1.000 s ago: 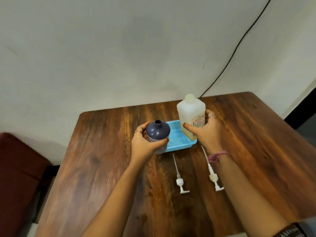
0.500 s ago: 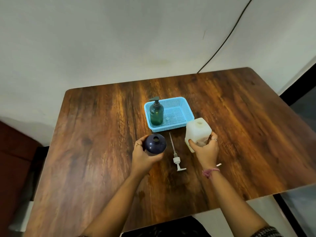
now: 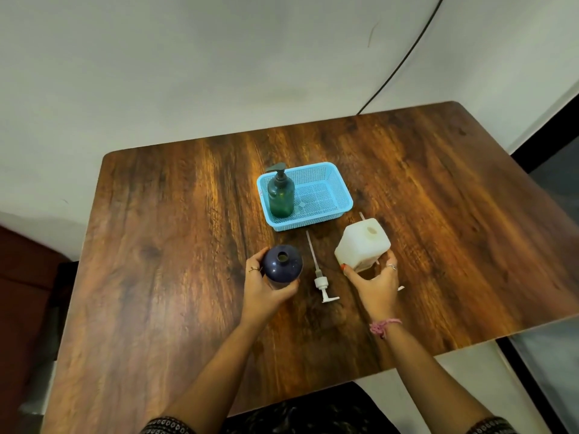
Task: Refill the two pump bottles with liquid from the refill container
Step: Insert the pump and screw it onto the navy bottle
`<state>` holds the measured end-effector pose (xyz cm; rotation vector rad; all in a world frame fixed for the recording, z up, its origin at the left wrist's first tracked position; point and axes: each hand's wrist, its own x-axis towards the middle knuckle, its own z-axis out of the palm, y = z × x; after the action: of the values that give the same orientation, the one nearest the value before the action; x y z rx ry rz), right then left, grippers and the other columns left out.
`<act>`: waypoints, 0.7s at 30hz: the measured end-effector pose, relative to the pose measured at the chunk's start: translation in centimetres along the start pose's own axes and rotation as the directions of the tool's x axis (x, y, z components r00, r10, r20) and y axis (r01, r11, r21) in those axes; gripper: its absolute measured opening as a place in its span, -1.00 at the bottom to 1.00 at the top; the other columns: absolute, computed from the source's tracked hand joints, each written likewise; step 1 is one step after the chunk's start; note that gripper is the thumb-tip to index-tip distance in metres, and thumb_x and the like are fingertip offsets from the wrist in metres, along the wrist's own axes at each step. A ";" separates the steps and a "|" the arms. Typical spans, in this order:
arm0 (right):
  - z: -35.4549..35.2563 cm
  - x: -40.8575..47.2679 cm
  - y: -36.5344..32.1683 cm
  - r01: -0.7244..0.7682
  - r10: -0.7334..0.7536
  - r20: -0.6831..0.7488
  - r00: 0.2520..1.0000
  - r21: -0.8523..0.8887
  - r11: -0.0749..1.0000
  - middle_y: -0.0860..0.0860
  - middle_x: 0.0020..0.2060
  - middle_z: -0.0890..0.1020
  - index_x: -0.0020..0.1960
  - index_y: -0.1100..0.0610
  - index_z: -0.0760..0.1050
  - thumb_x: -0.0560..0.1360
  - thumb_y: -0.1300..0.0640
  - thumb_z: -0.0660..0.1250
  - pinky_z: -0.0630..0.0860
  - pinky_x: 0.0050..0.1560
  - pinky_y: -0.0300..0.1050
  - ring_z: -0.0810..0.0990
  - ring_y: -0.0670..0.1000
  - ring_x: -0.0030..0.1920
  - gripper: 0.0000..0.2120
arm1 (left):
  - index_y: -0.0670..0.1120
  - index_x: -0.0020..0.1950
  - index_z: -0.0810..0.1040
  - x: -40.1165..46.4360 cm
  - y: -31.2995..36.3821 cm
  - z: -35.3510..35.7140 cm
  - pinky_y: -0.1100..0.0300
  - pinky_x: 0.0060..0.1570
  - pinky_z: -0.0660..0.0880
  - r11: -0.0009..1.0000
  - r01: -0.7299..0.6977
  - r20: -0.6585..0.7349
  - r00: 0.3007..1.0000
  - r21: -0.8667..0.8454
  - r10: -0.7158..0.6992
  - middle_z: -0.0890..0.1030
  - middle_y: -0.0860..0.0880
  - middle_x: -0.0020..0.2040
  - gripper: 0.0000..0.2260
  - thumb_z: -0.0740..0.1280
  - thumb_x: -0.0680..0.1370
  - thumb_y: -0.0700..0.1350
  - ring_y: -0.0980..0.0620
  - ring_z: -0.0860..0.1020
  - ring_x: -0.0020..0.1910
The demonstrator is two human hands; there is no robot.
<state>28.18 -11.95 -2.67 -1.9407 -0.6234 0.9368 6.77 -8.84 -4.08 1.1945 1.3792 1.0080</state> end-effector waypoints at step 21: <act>3.0 -0.2 0.9 0.847 -0.161 0.837 0.523 -0.490 0.207 -0.03 0.50 0.16 0.46 0.06 0.29 0.56 0.13 0.21 0.33 0.36 -0.12 0.27 0.04 0.39 -0.53 | -0.04 0.31 0.37 0.1 -1.0 0.1 0.05 0.24 0.52 0.994 0.075 0.006 0.997 0.075 -0.076 0.56 0.07 0.20 -0.24 0.62 0.20 -0.02 0.14 0.58 0.16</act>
<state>25.68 -11.08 -4.38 -1.8070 -2.5706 0.7684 6.73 -8.90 -5.09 1.1914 1.4555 0.9036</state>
